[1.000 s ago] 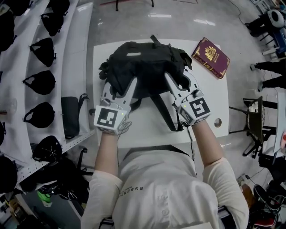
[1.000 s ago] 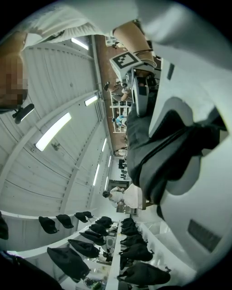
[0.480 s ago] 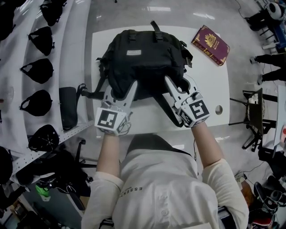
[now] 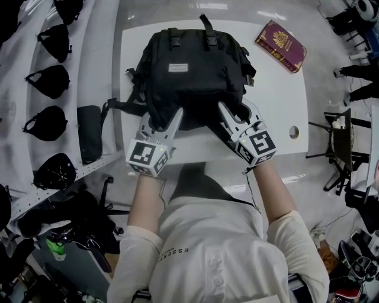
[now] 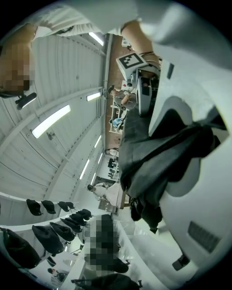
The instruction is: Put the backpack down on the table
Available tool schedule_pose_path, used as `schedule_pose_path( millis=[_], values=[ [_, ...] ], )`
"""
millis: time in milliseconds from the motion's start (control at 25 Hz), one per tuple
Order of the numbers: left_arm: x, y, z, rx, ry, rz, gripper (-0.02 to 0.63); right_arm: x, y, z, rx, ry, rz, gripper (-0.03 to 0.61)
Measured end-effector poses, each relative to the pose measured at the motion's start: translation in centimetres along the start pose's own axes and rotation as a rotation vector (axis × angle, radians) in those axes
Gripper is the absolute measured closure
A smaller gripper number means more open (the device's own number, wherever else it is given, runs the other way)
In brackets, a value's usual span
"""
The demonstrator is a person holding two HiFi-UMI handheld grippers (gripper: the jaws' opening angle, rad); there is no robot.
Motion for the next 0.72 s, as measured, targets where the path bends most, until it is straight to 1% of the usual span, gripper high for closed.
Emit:
schedule_pose_path(
  millis=[120, 440, 560, 720],
  values=[
    [1.5, -0.7, 0.5, 0.014, 0.003, -0.017, 0.485, 1.7, -0.8, -0.6, 0.012, 0.022, -0.016, 0.46],
    [6.0, -2.6, 1.1, 0.027, -0.025, -0.071, 0.482, 6.3, -2.3, -2.1, 0.018, 0.067, -0.069, 0.448],
    [6.8, -2.8, 1.3, 0.031, -0.016, -0.056, 0.482, 7.2, -2.6, -2.2, 0.018, 0.072, -0.074, 0.442],
    [7.2, -2.9, 1.3, 0.053, -0.009, -0.041, 0.482, 7.5, -2.6, -2.2, 0.01, 0.058, -0.074, 0.442]
  ],
)
Point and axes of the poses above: the fingertips, and each gripper's own axes: y forward along the fingers, z to its right, x out of its underside, the point moved 2 cm from there along -y, backward along the fingers, and after that the axes turned 5 degrees about z, right-handed, at the moved point
